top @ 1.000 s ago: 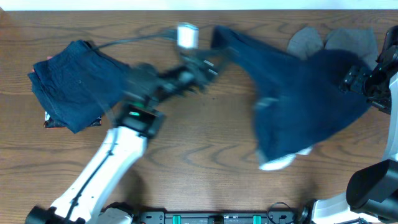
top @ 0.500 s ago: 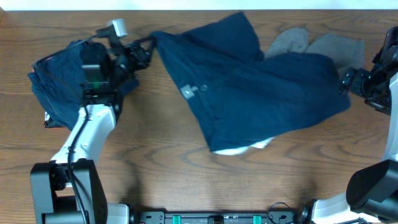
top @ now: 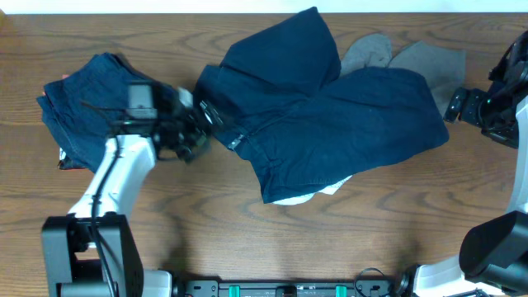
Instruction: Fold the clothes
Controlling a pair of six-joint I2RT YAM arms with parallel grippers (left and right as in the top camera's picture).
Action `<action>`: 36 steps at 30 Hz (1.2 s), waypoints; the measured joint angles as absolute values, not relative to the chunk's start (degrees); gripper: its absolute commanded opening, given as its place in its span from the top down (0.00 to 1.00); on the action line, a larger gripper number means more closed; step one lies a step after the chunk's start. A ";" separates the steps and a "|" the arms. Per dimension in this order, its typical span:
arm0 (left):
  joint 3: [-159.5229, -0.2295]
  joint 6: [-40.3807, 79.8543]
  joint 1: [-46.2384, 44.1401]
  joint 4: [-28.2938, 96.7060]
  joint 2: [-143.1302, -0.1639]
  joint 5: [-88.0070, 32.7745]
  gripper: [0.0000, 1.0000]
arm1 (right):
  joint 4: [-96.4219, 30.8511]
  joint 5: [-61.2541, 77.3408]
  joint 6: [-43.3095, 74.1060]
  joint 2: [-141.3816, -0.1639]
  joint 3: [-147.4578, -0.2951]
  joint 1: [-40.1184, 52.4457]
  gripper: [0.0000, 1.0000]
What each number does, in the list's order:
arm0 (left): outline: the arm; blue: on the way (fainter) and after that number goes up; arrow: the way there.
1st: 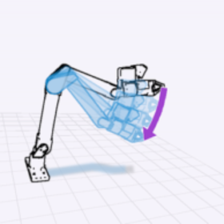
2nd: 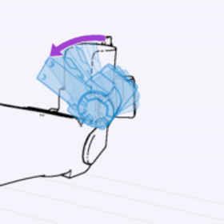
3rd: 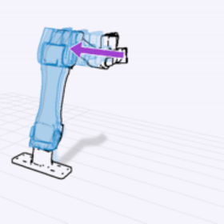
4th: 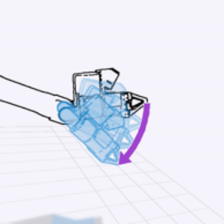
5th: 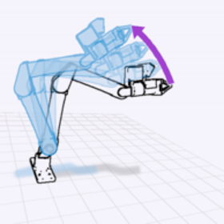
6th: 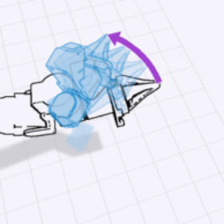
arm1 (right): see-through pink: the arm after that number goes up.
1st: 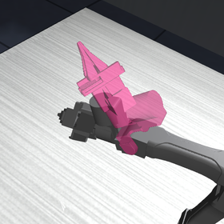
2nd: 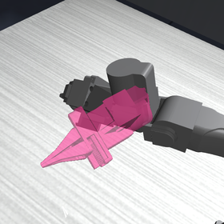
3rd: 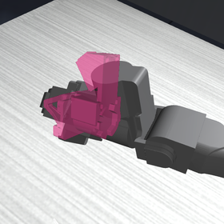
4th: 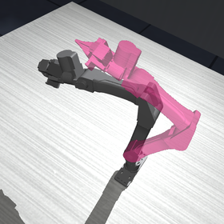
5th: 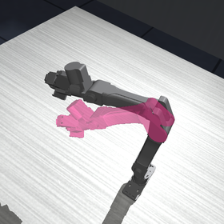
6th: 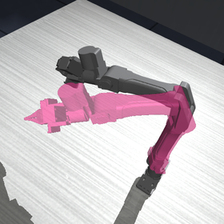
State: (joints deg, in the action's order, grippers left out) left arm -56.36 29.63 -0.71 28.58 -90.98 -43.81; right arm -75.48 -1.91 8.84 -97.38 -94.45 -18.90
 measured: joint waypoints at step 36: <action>-49.89 27.31 1.19 31.83 -69.08 -31.31 0.94 | -56.29 8.38 3.77 -97.32 -82.48 -18.90 0.33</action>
State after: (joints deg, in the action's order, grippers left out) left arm -49.89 27.31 1.19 31.83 -69.08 -31.31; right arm -56.29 8.38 3.77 -97.32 -82.48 -18.90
